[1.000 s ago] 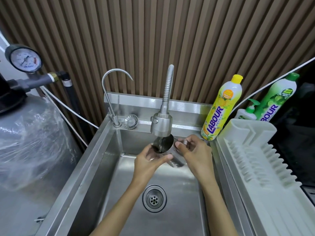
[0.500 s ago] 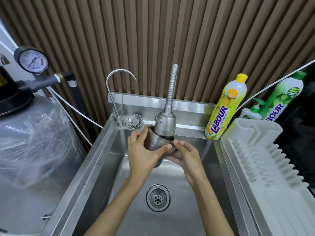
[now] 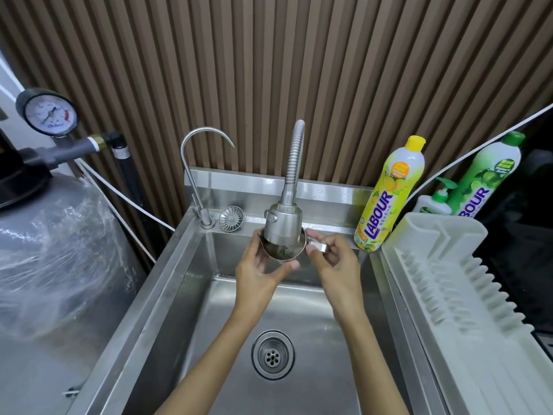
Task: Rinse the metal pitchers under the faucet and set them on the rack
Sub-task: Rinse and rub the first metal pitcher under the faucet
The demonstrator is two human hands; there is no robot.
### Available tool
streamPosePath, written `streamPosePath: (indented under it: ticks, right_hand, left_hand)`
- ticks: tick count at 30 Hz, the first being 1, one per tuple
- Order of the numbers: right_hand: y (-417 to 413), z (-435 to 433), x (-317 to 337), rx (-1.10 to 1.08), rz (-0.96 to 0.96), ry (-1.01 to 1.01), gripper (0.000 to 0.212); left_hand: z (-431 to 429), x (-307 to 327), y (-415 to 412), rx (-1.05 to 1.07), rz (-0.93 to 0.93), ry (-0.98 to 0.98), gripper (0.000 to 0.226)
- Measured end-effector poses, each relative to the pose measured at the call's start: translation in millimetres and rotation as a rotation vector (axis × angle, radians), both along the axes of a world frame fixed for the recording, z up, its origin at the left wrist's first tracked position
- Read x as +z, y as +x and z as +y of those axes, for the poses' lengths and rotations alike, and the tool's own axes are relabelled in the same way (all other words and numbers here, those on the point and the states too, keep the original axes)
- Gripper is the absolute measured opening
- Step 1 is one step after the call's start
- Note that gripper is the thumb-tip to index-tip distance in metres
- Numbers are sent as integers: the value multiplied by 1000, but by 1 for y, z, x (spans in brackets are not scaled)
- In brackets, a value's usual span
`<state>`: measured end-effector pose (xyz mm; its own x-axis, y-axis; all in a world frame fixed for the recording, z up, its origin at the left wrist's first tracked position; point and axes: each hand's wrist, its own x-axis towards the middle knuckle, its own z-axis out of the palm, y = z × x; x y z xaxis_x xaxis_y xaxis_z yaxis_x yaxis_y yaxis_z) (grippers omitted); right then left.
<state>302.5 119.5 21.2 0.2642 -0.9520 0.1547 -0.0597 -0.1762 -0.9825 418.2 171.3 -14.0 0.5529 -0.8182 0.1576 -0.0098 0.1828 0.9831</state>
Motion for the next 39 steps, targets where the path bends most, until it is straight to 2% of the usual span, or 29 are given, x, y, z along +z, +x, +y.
streamPosePath:
  ticks: [5,7,10,12,15,18,19,20,22,25,28,31,33,36,39]
  right_hand:
    - [6,-4,-27,300,-469,445,18]
    - [7,-2,-31,334,-498,524,14]
    - [4,0,-26,302,-284,478,14]
    - [-3,-1,-19,237,-121,418,14]
    - [-15,-7,-8,142,117,272,21]
    - [-20,-11,0,7,450,6,26]
    - [-18,-10,2,-20,505,-62,27]
    - [-16,-8,3,-32,497,-109,28]
    - [-12,-5,4,-23,330,-123,29]
    - [-7,-5,-3,55,62,-8,25]
    - [1,-7,-20,174,-192,215,21]
    - [8,-5,-31,277,-430,457,17]
    - [9,-2,-34,301,-425,527,16]
    - [4,1,-28,257,-276,521,16]
    - [-5,2,-10,146,-72,433,18]
  left_hand:
    - [9,19,5,157,-449,-8,82]
    - [13,19,3,254,-544,58,83]
    - [18,14,-1,383,-564,205,90]
    - [20,13,-2,365,-511,281,89]
    - [21,3,-4,205,-330,352,75]
    - [16,-10,-6,17,-75,345,59]
    - [14,-12,-8,-22,-18,324,51]
    - [12,-12,-9,-42,23,289,46]
    - [6,-7,-10,-41,88,174,45]
    - [2,2,-3,-7,84,5,66]
    - [4,14,5,98,-186,-26,81]
    - [10,25,7,197,-463,60,86]
    - [13,29,6,279,-560,165,87]
    - [17,30,5,338,-644,293,78]
    - [18,25,6,268,-559,387,57]
